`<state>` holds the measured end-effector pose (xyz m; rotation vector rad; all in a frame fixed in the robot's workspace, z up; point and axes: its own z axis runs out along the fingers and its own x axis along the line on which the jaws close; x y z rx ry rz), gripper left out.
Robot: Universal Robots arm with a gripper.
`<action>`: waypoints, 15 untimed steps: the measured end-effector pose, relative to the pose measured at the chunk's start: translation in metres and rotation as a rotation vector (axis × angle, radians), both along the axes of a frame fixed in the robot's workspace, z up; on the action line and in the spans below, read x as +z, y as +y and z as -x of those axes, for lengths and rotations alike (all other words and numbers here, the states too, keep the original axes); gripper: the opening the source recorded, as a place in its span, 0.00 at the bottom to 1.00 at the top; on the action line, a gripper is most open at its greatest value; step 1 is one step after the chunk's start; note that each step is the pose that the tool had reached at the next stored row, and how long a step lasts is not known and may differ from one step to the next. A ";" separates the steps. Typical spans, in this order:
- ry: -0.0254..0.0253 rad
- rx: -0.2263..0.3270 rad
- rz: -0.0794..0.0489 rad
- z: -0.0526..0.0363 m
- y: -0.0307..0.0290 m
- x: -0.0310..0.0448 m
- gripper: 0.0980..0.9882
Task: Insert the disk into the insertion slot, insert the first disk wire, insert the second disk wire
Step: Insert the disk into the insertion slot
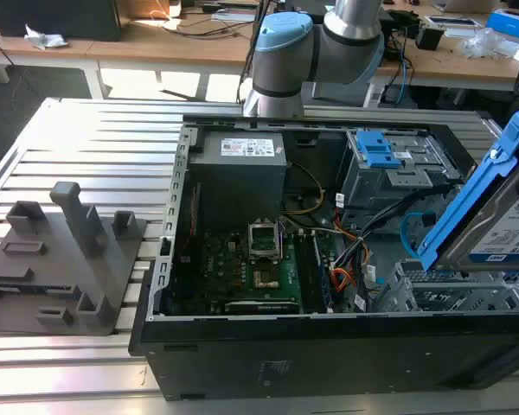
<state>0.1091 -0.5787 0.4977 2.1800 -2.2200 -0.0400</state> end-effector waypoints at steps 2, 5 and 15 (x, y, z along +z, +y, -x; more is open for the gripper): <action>0.0004 0.000 0.000 -0.0023 0.0000 -0.0089 0.30; 0.0006 0.000 0.000 -0.0044 0.0000 -0.0235 0.30; 0.0011 0.000 0.000 -0.0198 0.0246 -0.0467 0.30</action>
